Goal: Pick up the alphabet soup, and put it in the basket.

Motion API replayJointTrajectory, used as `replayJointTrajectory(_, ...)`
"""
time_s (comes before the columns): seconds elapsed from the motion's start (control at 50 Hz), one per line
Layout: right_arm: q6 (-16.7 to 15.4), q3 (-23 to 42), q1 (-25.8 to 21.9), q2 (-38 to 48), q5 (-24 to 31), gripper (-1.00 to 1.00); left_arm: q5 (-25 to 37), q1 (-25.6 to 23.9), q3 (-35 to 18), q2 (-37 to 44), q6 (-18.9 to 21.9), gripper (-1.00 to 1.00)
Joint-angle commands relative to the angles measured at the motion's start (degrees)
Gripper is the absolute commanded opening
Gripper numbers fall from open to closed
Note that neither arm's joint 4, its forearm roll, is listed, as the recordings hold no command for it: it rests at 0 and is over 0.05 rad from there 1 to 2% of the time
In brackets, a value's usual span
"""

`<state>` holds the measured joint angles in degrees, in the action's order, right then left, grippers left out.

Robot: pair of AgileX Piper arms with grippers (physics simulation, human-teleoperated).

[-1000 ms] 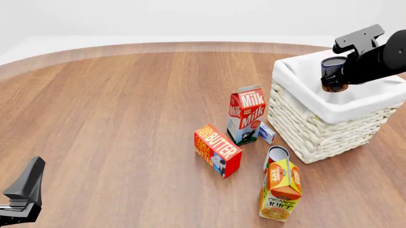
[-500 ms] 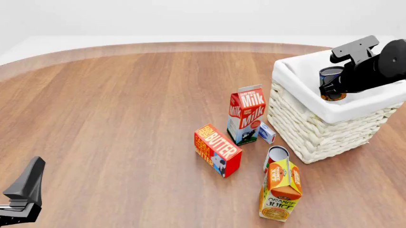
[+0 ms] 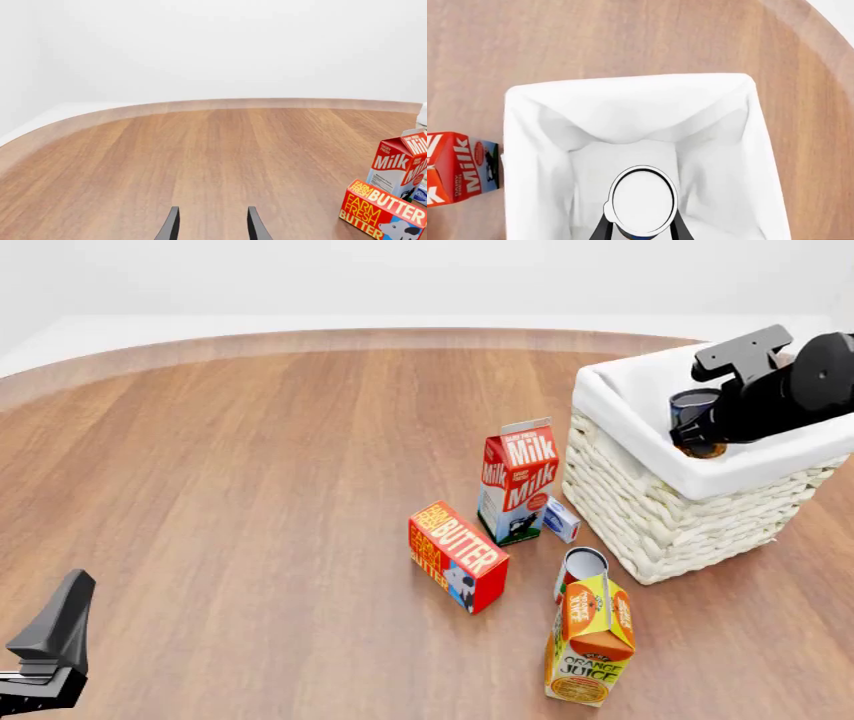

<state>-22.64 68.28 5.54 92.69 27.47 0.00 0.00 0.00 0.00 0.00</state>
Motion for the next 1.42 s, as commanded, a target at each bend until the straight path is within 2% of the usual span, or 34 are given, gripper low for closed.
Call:
replayJointTrajectory(0.02, 1.3, 0.4, 0.3, 0.1, -0.4, 1.0, 0.0, 0.0, 0.0, 0.0, 0.0, 1.0)
replayJointTrajectory(0.36, 1.8, -0.7, 1.4, -0.8, -1.5, 1.0, 0.0, 0.0, 0.0, 0.0, 0.0, 1.0)
replayJointTrajectory(0.58, 2.2, -2.3, 2.6, -5.5, -2.2, 1.0, 0.0, 0.0, 0.0, 0.0, 0.0, 1.0)
replayJointTrajectory(0.96, 3.7, -3.3, 1.6, -13.0, -1.7, 1.0, 0.0, 0.0, 0.0, 0.0, 0.0, 1.0)
replayJointTrajectory(1.42, 5.7, -8.2, 1.6, -22.4, -0.6, 1.0, 0.0, 0.0, 0.0, 0.0, 0.0, 1.0)
